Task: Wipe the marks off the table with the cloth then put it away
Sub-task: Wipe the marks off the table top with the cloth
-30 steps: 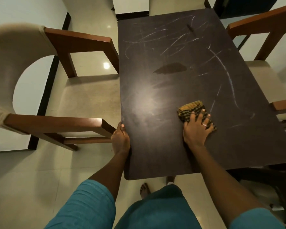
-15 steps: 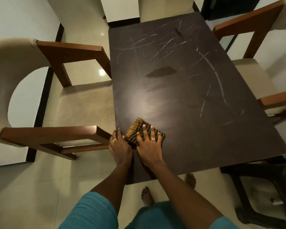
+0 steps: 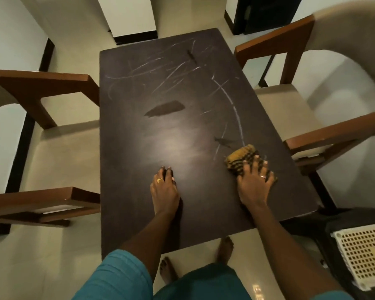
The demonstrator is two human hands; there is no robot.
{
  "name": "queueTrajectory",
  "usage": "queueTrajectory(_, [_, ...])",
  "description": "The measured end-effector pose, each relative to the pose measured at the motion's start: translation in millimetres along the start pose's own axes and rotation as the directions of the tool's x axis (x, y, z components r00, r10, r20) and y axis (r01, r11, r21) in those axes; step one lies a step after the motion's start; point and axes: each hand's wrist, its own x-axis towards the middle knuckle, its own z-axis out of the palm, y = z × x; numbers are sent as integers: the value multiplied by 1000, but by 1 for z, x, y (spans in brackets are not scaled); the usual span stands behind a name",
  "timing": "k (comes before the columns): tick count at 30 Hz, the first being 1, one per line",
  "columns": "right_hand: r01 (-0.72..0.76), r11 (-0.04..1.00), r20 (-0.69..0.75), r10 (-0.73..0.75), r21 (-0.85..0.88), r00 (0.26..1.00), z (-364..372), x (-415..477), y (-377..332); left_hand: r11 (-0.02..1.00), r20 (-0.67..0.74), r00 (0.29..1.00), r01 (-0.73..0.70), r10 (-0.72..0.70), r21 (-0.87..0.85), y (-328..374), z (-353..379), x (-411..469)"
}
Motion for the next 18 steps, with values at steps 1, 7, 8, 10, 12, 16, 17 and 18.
queueTrajectory(1, [-53, 999, -17, 53, 0, 998, -4, 9, 25, 1000, 0, 1000, -1, 1, -2, 8, 3, 1])
queueTrajectory(7, [-150, 988, 11, 150, 22, 989, -17, 42, 94, 999, -13, 1000, 14, -15, -42, 42, 17, 5])
queueTrajectory(8, [-170, 985, 15, 170, 39, 985, -17, 42, 90, 999, -16, 1000, 22, -23, -46, 46, 18, 5])
queueTrajectory(10, [-210, 974, 17, 209, 82, 978, -16, 41, 77, 998, -18, 999, 35, -36, -54, 50, 21, 4])
queueTrajectory(12, [-218, 970, 31, 216, 110, 976, -16, 41, 60, 998, -21, 999, 34, -35, -56, 53, 23, 2])
queueTrajectory(16, [-61, 994, 48, 57, 88, 997, -11, 31, 10, 995, -31, 997, 72, -74, -64, 56, 30, -2])
queueTrajectory(17, [-15, 997, 42, 12, 78, 999, -8, 25, -6, 994, -30, 996, 83, -85, -71, 56, 31, -3])
queueTrajectory(18, [29, 997, 49, -33, 67, 998, -6, 19, -21, 993, -31, 995, 87, -90, -81, 57, 31, -4])
